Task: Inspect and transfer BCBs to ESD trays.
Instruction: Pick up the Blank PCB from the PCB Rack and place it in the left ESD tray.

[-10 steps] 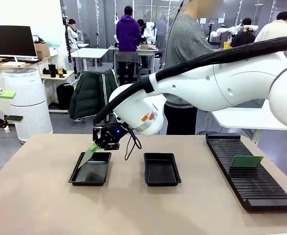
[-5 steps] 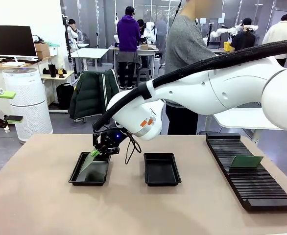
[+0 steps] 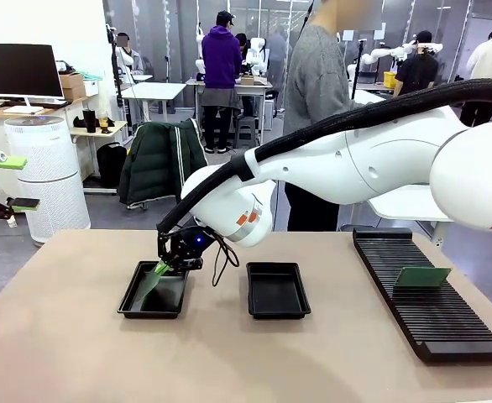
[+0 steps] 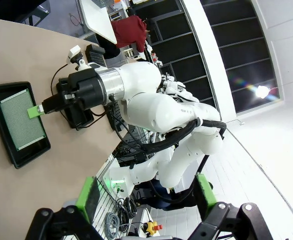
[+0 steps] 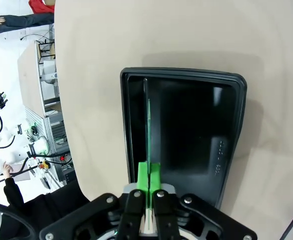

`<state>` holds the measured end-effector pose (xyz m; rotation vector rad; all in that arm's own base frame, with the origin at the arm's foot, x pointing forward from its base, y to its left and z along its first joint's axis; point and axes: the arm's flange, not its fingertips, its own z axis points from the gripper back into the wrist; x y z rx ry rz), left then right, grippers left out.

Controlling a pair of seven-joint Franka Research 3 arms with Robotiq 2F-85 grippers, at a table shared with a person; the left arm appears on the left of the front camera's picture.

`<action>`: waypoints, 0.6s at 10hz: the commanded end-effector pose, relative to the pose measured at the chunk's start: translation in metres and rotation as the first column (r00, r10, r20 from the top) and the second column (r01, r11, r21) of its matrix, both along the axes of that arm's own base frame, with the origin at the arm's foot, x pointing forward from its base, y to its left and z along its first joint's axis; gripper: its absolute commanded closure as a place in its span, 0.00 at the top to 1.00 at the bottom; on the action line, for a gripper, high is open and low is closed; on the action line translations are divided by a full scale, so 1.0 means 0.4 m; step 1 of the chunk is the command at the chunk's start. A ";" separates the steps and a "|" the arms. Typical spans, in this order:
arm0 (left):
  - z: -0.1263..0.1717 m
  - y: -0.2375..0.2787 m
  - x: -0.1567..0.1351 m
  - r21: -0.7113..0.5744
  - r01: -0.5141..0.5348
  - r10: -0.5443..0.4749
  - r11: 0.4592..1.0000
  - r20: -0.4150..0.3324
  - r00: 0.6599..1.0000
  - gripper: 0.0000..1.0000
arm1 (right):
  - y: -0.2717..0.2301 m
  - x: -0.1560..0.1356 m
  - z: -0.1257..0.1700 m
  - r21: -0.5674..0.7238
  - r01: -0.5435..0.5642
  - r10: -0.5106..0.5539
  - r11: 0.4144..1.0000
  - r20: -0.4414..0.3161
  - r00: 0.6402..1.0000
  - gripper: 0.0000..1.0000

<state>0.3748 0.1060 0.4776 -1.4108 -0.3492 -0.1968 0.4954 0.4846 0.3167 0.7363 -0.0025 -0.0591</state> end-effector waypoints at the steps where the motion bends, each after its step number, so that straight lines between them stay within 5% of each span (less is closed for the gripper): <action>1: 0.001 0.001 -0.002 -0.003 -0.001 0.001 1.000 0.002 1.000 1.00 | 0.023 0.000 0.001 -0.007 0.034 -0.034 0.999 0.008 0.999 0.02; 2: 0.001 0.001 -0.002 -0.003 -0.001 0.001 1.000 0.002 1.000 1.00 | 0.020 -0.002 -0.004 0.002 0.040 -0.040 0.999 0.008 0.999 0.02; 3: 0.001 0.001 -0.002 -0.003 -0.001 0.001 1.000 0.002 1.000 1.00 | 0.016 -0.012 -0.010 0.064 -0.156 0.153 0.986 0.056 0.987 0.02; 4: 0.001 0.001 -0.002 -0.003 -0.001 0.001 1.000 0.002 1.000 1.00 | 0.004 -0.022 -0.026 0.127 -0.293 0.292 0.948 0.026 0.956 0.02; 5: 0.001 0.001 -0.002 -0.003 -0.001 0.001 1.000 0.002 1.000 1.00 | 0.013 -0.008 -0.006 0.008 -0.044 0.044 0.999 0.021 0.999 0.02; 6: 0.001 0.001 -0.002 -0.003 -0.001 0.001 1.000 0.002 1.000 1.00 | 0.013 -0.008 -0.006 0.008 -0.044 0.044 0.999 0.021 0.999 0.02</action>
